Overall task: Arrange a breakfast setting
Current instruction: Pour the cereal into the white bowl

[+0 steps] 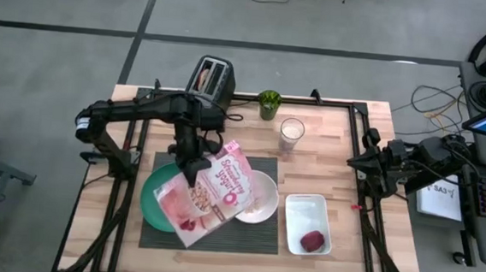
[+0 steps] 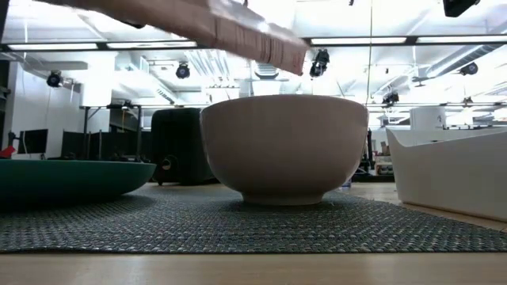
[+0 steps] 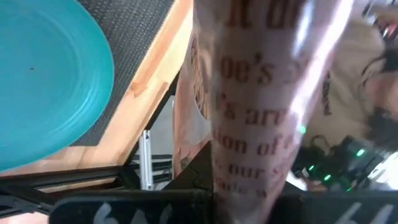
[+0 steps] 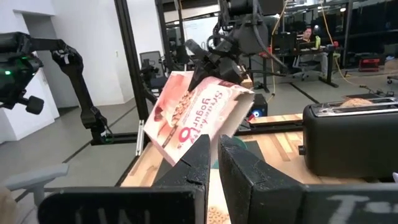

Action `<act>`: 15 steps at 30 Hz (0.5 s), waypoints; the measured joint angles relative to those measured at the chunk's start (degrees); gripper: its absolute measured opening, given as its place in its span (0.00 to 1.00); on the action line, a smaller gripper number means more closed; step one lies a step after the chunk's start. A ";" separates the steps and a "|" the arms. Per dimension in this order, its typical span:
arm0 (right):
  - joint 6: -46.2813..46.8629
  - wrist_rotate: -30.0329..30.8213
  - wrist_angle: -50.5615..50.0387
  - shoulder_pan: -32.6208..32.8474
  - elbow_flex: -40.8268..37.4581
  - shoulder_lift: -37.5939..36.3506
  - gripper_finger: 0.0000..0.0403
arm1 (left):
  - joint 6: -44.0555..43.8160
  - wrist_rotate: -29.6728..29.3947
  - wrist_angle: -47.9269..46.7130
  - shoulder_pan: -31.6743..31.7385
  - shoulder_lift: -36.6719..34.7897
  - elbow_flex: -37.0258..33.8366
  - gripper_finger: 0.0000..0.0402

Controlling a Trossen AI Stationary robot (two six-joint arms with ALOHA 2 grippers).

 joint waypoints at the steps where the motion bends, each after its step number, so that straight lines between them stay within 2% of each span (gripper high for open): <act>1: -0.02 0.00 -0.06 0.00 0.00 0.00 0.06 | -0.90 0.21 0.00 0.52 0.00 0.00 0.00; 7: -0.11 -0.02 -0.48 -0.01 0.01 0.00 0.06 | -8.47 0.98 0.02 0.24 0.02 -0.92 0.00; 11: -0.22 -0.04 -0.52 0.00 0.02 0.00 0.06 | -6.62 2.79 0.09 -0.87 -0.31 -1.85 0.00; 15: 0.05 -0.04 -0.57 -0.01 0.02 -0.02 0.06 | -10.87 1.19 -0.06 -0.77 -0.51 -1.84 0.00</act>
